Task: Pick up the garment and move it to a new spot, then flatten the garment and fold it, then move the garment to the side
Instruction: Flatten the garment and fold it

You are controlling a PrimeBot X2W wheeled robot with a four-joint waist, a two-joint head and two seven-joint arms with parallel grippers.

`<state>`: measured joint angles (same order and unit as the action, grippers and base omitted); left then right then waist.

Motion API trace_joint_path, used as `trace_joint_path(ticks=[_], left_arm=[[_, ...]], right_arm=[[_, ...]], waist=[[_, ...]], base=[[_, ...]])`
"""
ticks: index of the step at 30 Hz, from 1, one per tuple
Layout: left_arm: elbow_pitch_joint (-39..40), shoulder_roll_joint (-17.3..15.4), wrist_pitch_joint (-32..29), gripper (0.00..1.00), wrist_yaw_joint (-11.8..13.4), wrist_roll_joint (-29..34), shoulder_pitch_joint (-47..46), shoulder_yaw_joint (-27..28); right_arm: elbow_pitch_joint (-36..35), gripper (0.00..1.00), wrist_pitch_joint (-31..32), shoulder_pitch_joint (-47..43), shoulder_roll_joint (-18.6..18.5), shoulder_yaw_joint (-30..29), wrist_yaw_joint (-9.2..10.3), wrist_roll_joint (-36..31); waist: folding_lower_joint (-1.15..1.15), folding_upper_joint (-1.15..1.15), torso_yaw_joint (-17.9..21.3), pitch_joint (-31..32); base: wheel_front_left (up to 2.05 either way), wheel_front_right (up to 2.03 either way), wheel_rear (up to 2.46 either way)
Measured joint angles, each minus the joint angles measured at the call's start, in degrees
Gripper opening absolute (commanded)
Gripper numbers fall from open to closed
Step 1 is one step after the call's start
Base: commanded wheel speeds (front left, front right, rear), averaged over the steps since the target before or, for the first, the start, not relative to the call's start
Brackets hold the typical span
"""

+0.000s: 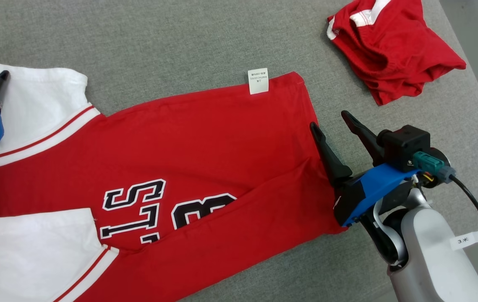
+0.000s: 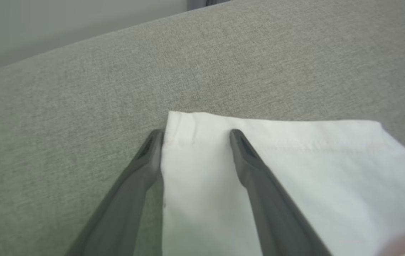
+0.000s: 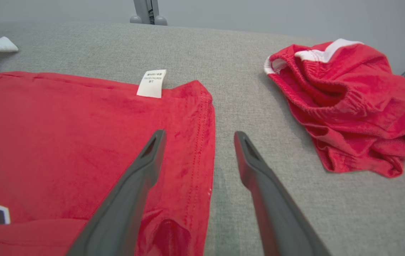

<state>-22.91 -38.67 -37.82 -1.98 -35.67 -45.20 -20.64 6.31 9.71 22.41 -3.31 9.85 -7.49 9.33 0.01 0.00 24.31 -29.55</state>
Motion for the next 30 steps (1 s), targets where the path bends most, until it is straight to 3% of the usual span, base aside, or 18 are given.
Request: trace_joint_path(ticks=[8, 9, 10, 11, 12, 21, 25, 30], left_arm=[[-0.8, -0.7, -1.0, 1.0, 0.9, 0.8, -1.2, -0.5], [-0.7, -0.6, -1.2, 0.89, 0.7, 0.6, -1.2, -0.6], [-0.5, -0.5, -1.3, 0.42, 0.5, 0.5, -1.3, -0.8], [-0.2, -0.4, -1.1, 0.15, 0.2, 0.6, -1.4, -1.0], [0.1, -0.3, -0.6, 0.0, -0.1, 0.8, -1.4, -1.3], [1.2, 3.4, 8.1, 0.0, -1.6, 2.0, -2.9, -2.6], [4.0, 5.2, 11.8, 0.0, -3.0, 2.4, -3.2, -4.3], [6.6, 6.6, 13.6, 0.0, -3.5, 2.3, -2.9, -5.4]], right_arm=[[1.9, 1.0, -1.7, 1.9, 0.2, 0.9, 0.0, 0.4], [2.0, 1.0, -1.7, 2.1, 0.2, 1.0, 0.0, 0.4], [2.2, 1.0, -1.7, 2.3, 0.2, 1.1, 0.0, 0.4], [2.5, 1.0, -1.7, 2.7, 0.2, 1.1, 0.0, 0.4], [2.7, 1.0, -1.7, 3.2, 0.3, 1.0, 0.0, 0.3], [7.2, 1.0, 1.9, 10.0, -1.4, -4.1, 0.0, -3.3], [13.4, 1.0, 5.7, 13.8, -4.3, -7.5, 0.0, -4.9], [18.6, 1.0, 8.8, 15.2, -5.0, -9.1, 0.0, -4.4]], waist=[[-0.01, 0.0, 0.5, -0.7], [-0.01, 0.0, 0.3, -0.8], [-0.01, 0.0, 0.1, -0.8], [-0.02, 0.0, -0.1, -0.8], [-0.02, 0.0, -0.4, -0.9], [-0.01, 0.0, -5.2, 0.9], [-0.01, 0.0, -8.7, 1.7], [-0.01, 0.0, -11.4, 1.7]], base=[[0.0, 0.0, 0.0], [0.0, 0.0, 0.0], [0.0, 0.0, 0.0], [0.0, 0.0, 0.0], [0.0, 0.0, 0.0], [0.0, 0.0, 0.0], [0.0, 0.0, 0.0], [0.0, 0.0, 0.0]])
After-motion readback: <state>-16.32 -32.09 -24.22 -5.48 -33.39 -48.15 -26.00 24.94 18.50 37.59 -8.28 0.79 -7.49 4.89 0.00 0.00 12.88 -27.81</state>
